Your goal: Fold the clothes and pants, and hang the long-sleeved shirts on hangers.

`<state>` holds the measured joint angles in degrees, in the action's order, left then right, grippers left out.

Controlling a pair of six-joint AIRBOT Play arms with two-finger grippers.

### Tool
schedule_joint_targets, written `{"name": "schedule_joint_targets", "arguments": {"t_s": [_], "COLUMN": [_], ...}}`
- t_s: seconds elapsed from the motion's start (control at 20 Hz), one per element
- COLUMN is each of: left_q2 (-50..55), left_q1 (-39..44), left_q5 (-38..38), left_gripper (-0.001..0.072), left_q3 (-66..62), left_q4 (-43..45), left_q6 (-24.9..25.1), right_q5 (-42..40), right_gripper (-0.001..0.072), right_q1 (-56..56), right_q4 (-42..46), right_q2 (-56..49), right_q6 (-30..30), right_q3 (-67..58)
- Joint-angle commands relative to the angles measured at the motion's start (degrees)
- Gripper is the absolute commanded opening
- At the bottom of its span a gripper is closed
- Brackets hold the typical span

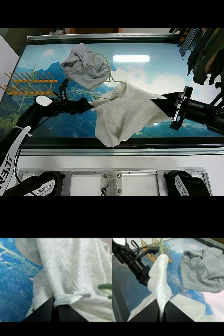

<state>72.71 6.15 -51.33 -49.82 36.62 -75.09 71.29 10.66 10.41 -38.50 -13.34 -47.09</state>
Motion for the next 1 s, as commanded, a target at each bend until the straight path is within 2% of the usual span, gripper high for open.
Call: {"name": "schedule_joint_targets", "arguments": {"t_s": [0.0, 0.4, 0.65, 0.95], "left_q2": [0.0, 0.0, 0.0, 1.92], "left_q1": [-0.15, -5.66, -6.67, -8.63], "left_q5": [0.5, -2.6, -7.02, -16.63], "left_gripper": [0.0014, 0.0014, 0.0014, 0.0014], "left_q3": [-0.04, -2.21, -12.9, -28.7], "left_q4": [-0.15, 0.35, 9.46, 14.4], "left_q6": [0.28, 0.37, -0.5, -0.79], "right_q5": [1.49, 4.66, 5.79, 12.81], "right_gripper": [0.0008, 0.0008, 0.0009, 0.0008], "right_q1": [-0.04, -0.04, -0.02, -0.04], "right_q4": [-1.05, 7.08, 12.9, 13.18], "right_q2": [0.04, 0.07, 0.5, 1.01], "right_q6": [-1.14, -6.23, -8.15, -9.29], "right_q3": [-0.07, -0.07, -0.09, -0.35]}}
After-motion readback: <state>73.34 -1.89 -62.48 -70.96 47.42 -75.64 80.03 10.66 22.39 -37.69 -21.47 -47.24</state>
